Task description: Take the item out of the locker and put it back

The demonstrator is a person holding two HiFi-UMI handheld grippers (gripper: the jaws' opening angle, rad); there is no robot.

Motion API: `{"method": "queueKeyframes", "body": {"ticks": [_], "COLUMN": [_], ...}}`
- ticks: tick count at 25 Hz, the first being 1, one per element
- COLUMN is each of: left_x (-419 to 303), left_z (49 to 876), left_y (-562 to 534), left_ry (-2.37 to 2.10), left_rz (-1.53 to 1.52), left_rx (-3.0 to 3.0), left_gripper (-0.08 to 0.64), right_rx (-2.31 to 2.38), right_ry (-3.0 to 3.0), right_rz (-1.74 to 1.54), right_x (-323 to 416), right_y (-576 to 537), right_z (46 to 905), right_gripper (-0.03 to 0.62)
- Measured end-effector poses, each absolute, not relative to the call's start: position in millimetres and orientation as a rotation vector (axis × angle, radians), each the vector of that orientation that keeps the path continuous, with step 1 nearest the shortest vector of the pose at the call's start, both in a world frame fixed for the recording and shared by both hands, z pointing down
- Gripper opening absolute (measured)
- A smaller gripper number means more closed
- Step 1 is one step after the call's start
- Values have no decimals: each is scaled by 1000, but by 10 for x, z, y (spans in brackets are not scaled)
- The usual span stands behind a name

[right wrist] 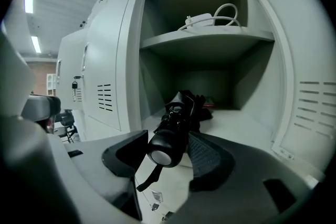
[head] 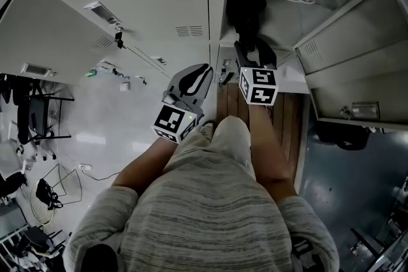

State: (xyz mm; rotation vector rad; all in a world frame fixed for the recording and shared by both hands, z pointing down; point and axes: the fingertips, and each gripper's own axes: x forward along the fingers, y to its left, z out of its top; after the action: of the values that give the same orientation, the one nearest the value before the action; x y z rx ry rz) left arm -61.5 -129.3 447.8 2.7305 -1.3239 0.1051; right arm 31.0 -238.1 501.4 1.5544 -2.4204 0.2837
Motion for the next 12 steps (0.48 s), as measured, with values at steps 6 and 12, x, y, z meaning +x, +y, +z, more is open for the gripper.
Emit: {"method": "queueKeyframes", "body": {"ticks": [6, 12], "left_x": [-651, -635], "left_z": [4415, 4358], "left_y": [-1307, -1339], "left_ry": [-1296, -1251], "left_rz": [43, -2], "left_rx": [2726, 2754], "left_gripper": [31, 23], "right_rx": [1608, 1600], "right_ry": [-2392, -2401], "right_rz": [278, 297], "right_x": [357, 476], "right_y": [-2346, -2102], "right_z": [5047, 5031], "right_gripper": [221, 215]}}
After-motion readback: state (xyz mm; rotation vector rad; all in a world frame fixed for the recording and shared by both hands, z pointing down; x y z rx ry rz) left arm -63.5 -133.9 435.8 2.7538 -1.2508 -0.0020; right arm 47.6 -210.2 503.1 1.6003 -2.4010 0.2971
